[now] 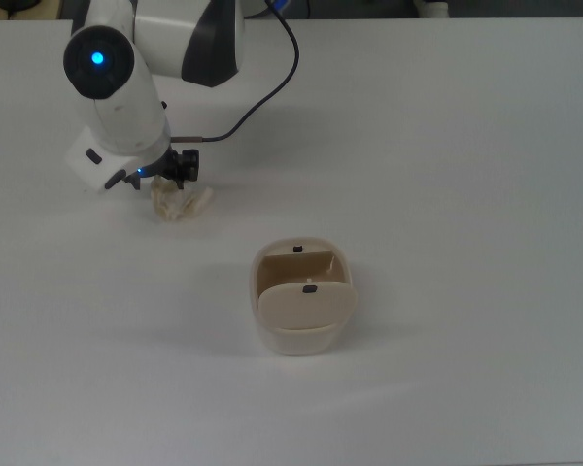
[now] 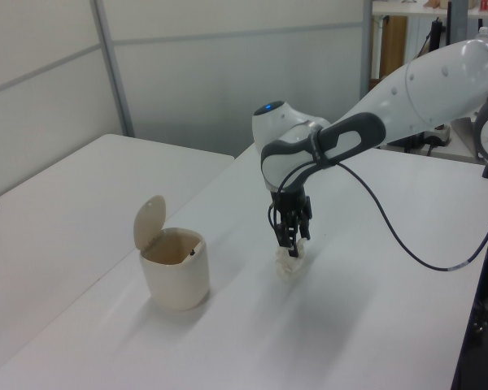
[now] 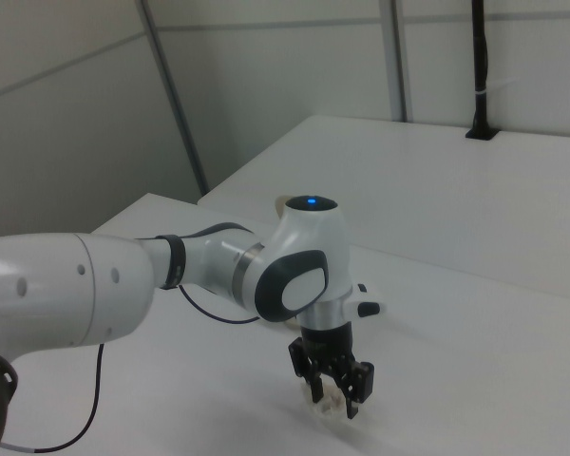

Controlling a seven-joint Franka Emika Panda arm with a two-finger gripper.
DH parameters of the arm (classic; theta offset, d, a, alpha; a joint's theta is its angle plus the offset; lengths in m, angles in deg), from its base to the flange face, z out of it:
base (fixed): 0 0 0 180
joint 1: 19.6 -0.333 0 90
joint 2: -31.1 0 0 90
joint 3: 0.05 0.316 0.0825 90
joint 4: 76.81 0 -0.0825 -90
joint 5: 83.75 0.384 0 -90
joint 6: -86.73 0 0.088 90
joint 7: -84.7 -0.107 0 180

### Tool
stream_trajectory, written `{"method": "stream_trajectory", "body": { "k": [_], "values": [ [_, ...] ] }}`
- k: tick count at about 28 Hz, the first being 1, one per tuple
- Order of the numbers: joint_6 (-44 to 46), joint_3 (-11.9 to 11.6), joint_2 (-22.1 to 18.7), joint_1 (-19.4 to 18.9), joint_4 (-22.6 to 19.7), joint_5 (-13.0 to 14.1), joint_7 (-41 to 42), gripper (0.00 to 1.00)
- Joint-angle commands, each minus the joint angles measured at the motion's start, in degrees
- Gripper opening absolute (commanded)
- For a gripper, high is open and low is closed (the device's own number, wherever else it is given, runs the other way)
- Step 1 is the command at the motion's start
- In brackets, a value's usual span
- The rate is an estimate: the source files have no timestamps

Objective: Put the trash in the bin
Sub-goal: 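Close the gripper on the crumpled tissue and lift it, then carry the held tissue over the open cream bin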

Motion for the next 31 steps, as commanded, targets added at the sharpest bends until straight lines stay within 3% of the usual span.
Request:
{"method": "stream_trajectory", "body": {
  "k": [1, 4, 11, 20, 24, 28, 31],
  "values": [
    [-2.1, -0.2, 0.2, -0.4, -0.8, -1.5, 1.1, 0.16],
    [-2.2, -0.2, 0.2, -0.4, -0.8, -1.5, 1.1, 0.0],
    [-2.1, -0.2, -0.5, -0.4, -0.2, -1.5, 1.7, 0.0],
    [-2.1, 0.7, -6.0, -0.9, 0.0, -1.5, 2.8, 0.0],
    [-2.2, 0.7, -9.7, -2.7, 0.4, -0.9, 2.8, 0.0],
    [-2.6, 0.9, -10.7, -4.9, 2.3, -0.3, 2.8, 0.0],
    [-8.5, 1.2, -11.4, -7.2, 2.8, 0.0, 2.1, 0.0]
  ]
}}
